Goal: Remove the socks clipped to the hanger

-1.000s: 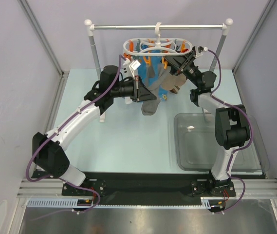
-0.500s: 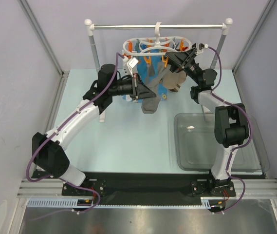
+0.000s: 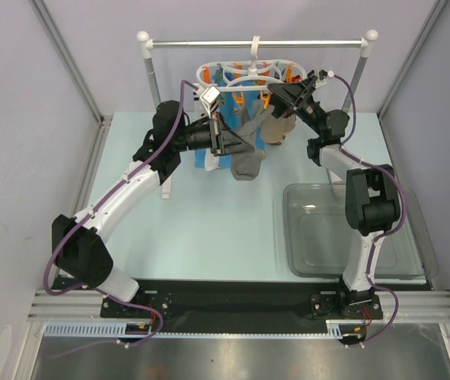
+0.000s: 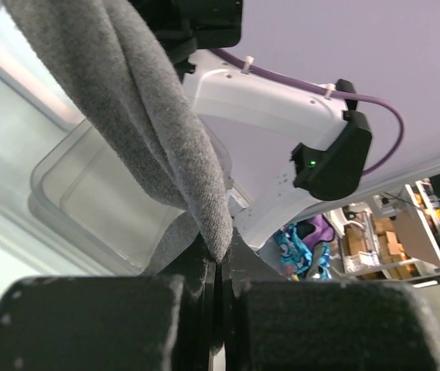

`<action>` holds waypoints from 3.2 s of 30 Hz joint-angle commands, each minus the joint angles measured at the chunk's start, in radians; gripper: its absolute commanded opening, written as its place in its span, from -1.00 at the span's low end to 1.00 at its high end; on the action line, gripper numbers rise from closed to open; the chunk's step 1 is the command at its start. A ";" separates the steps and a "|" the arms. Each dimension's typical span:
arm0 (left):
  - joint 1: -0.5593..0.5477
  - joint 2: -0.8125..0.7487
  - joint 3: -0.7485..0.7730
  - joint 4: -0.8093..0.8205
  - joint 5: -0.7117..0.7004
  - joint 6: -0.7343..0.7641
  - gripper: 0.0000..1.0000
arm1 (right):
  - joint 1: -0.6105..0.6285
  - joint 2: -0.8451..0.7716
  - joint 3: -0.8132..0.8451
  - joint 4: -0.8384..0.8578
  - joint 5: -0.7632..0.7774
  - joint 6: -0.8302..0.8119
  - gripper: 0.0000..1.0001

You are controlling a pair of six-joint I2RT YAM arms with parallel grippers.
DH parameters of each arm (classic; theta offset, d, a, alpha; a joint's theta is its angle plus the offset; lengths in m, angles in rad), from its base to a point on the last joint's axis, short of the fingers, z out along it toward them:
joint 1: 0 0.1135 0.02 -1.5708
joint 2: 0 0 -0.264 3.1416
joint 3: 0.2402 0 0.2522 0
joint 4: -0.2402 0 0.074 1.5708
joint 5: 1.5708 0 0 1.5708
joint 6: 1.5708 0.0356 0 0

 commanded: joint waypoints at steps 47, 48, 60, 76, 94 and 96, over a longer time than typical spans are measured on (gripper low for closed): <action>-0.203 -0.127 -0.126 -0.006 -0.755 0.434 -1.00 | 0.178 -0.464 0.333 -1.841 0.643 -1.115 0.38; -0.205 -0.126 -0.121 -0.006 -0.730 0.430 -1.00 | 0.181 -0.474 0.296 -1.826 0.562 -1.115 0.39; -0.240 -0.105 -0.118 0.018 -0.649 0.357 -0.99 | 0.243 -0.733 -0.117 -1.476 0.388 -1.000 0.49; -0.256 -0.088 -0.118 0.015 -0.670 0.353 -1.00 | 0.285 -0.710 -0.178 -1.313 0.394 -0.865 0.44; -0.127 -0.033 0.248 -0.244 -0.617 0.328 0.29 | 0.251 -0.701 -0.169 -1.352 0.373 -0.972 -1.00; -0.108 0.016 0.369 -0.273 -0.610 0.360 0.28 | 0.236 -0.704 -0.171 -1.346 0.361 -0.977 -1.00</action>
